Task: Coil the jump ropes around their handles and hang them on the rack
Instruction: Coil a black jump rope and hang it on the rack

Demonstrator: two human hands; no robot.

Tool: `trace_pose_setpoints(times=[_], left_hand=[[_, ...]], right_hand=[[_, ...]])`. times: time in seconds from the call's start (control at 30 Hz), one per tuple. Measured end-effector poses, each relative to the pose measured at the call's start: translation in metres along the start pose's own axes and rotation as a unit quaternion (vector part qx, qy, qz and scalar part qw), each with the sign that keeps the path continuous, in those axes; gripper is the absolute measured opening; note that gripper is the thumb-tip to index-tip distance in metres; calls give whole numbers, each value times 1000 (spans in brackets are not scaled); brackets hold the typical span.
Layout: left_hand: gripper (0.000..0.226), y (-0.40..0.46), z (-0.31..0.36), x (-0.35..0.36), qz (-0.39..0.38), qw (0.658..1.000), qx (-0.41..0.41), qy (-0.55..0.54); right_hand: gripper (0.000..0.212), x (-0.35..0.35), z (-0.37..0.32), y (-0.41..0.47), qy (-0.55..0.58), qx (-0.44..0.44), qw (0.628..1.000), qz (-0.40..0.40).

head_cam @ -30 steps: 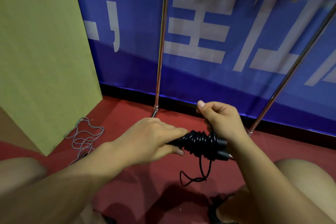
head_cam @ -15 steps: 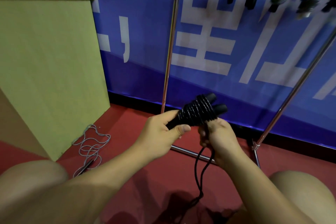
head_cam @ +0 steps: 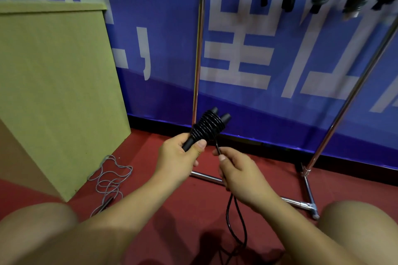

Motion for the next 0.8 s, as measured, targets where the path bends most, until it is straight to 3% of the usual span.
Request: trace_pose_setpoints(times=[0.17,0.37,0.53,0.8], left_hand=[[11,2,-2,-6,26,999,-22,27],[15,6,-1,-24,75,991,-30,104],[16,15,-2,-36,96,983,-39,151],[21,4,10,-19,52,941,16,335]], right_hand=[[49,11,-8,-9,-56,-23,997,-52],[26,15,-14,-16,-75,-37,994,-63],[25,9,-15,-16,-105,-37,993,-48],[9,2,-17,-17,-150,-98,983,-30]])
Point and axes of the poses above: each hand's wrist, its own y-axis towards the middle knuckle, its own x-axis out of the palm, z = x × y, the point moved 8 cm from there along y, towards the middle knuckle, and after that the axes turned 7 degrees about -x, right-handed, at the moved point
